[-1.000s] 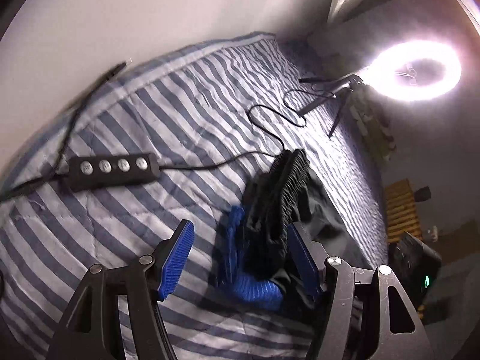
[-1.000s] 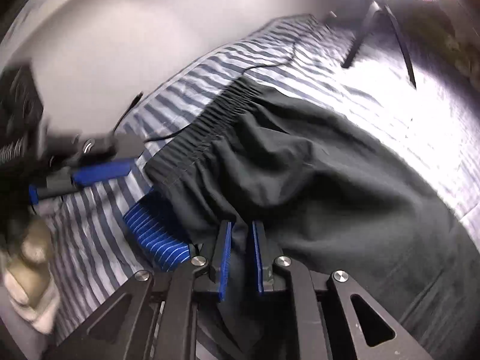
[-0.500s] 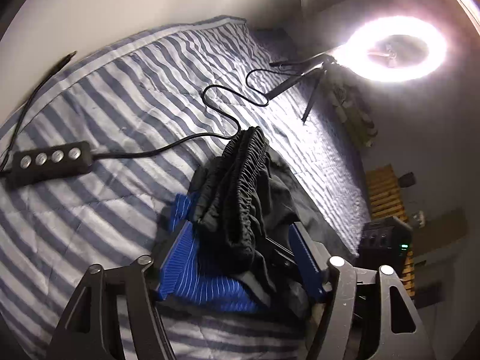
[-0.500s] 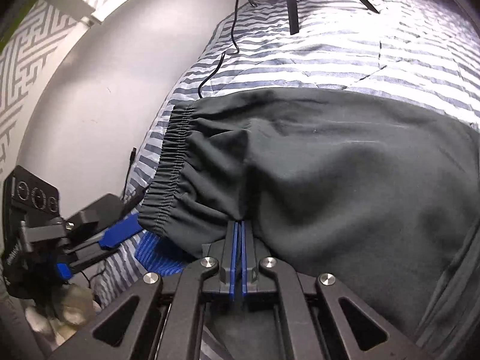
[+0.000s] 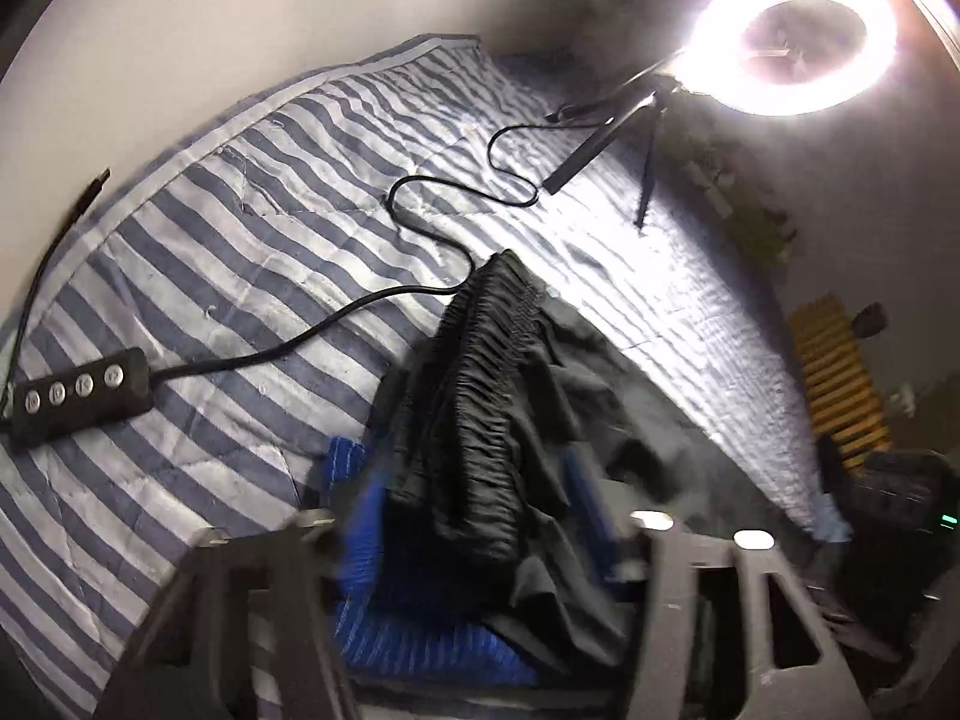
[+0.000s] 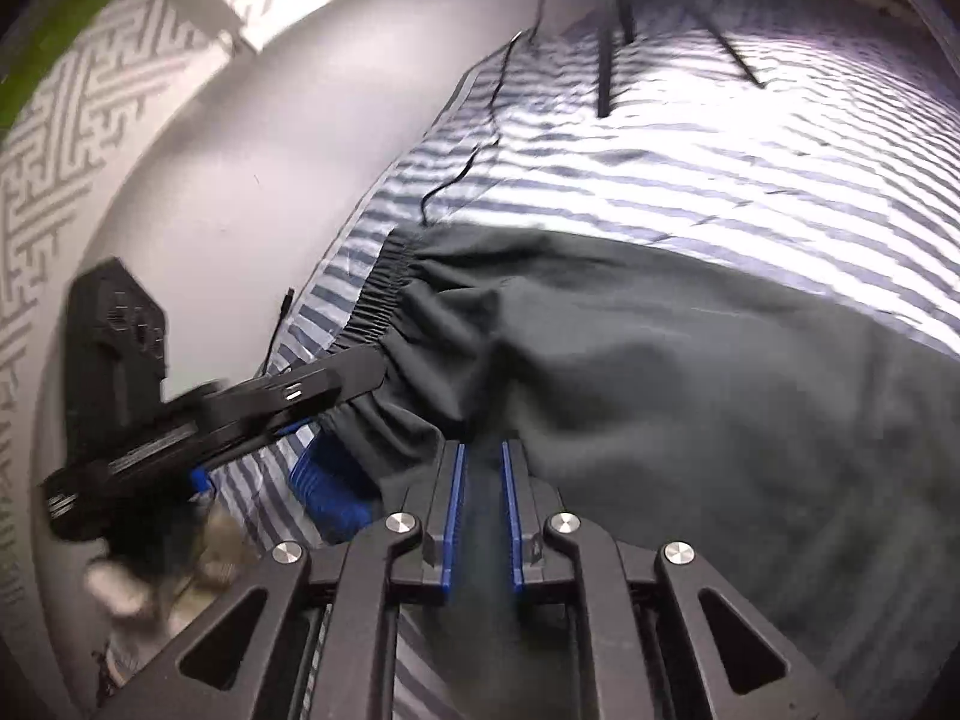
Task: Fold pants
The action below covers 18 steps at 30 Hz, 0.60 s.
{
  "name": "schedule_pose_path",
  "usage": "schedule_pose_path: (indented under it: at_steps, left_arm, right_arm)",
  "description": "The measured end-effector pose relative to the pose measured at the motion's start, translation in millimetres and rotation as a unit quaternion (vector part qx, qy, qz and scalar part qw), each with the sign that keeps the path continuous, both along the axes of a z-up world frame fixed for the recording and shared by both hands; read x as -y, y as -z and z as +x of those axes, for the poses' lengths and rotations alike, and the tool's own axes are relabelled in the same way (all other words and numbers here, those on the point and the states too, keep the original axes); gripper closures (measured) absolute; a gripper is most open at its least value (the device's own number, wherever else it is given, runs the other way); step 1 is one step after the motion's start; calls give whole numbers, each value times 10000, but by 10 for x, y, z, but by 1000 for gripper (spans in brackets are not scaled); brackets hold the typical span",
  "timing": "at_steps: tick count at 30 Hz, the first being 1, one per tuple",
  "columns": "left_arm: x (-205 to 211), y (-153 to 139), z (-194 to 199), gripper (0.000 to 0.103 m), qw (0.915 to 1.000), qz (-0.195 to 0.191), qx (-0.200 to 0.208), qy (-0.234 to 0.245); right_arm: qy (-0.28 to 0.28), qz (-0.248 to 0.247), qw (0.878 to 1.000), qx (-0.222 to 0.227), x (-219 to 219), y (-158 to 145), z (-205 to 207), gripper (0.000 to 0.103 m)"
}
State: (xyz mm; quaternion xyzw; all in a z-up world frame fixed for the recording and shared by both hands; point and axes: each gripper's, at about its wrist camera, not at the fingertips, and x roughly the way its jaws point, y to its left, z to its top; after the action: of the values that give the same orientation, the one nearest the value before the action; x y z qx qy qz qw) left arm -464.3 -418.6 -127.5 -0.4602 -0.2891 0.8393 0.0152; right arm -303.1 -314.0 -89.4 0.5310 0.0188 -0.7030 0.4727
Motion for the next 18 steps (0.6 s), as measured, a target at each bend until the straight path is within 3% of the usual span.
schedule_pose_path:
  at_steps: [3,11,16,18]
  left_arm:
    - [-33,-4,-12,84,9997,-157,28,-164]
    - [-261,-726,124,85,9956,-692,-608,-148]
    - [-564,-1087,98,85,9940,-857,-671,73]
    - [-736,-1212,100,85,9930,-937,-696,167]
  right_arm:
    - [89,-17,9999,-143,-314,-93,-43,91]
    - [593,187,9979,-194,-1007,-29,-213,91]
    - [567,780,9953,-76,-982,306,-291,91]
    - [693,687,9952,-110,-1082,244,-291,91]
